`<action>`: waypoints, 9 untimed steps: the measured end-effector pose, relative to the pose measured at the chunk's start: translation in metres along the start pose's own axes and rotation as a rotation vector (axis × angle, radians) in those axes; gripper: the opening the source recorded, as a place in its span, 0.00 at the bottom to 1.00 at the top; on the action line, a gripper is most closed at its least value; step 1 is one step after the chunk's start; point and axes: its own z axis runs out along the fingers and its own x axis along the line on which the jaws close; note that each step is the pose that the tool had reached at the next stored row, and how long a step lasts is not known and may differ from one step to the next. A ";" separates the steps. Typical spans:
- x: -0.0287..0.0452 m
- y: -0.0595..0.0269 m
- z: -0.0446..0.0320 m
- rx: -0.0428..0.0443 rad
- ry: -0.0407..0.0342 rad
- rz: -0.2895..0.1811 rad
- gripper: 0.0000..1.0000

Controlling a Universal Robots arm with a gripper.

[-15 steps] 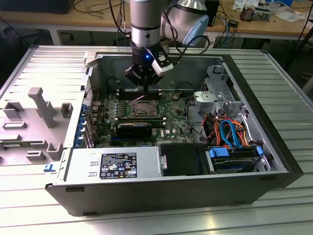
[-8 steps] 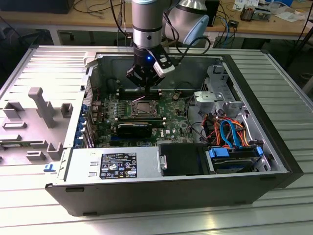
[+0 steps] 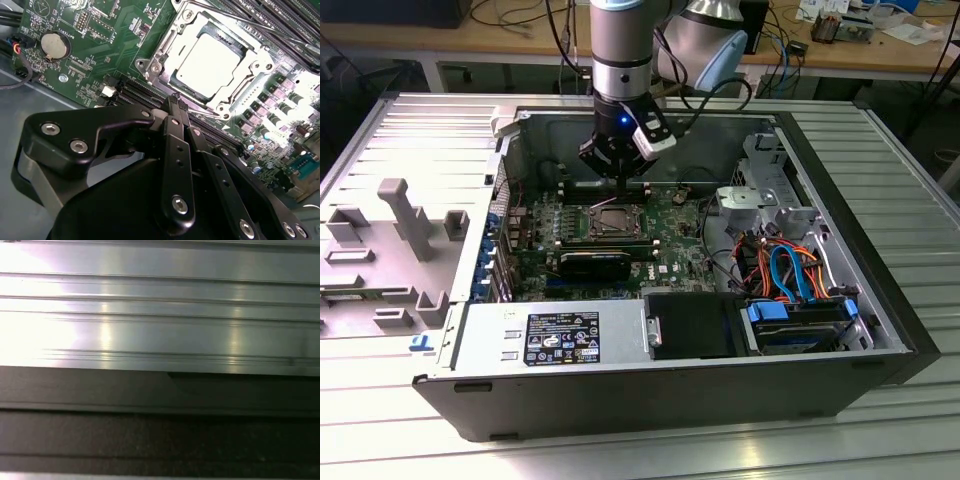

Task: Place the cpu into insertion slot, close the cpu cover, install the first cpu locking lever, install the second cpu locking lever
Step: 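Install the first cpu locking lever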

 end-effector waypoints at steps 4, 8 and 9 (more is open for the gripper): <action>-0.0005 0.0000 0.0023 0.0001 0.0001 0.001 0.11; -0.0016 0.0001 0.0043 0.0004 0.0004 0.008 0.11; -0.0020 0.0001 0.0056 0.0004 0.0006 0.011 0.11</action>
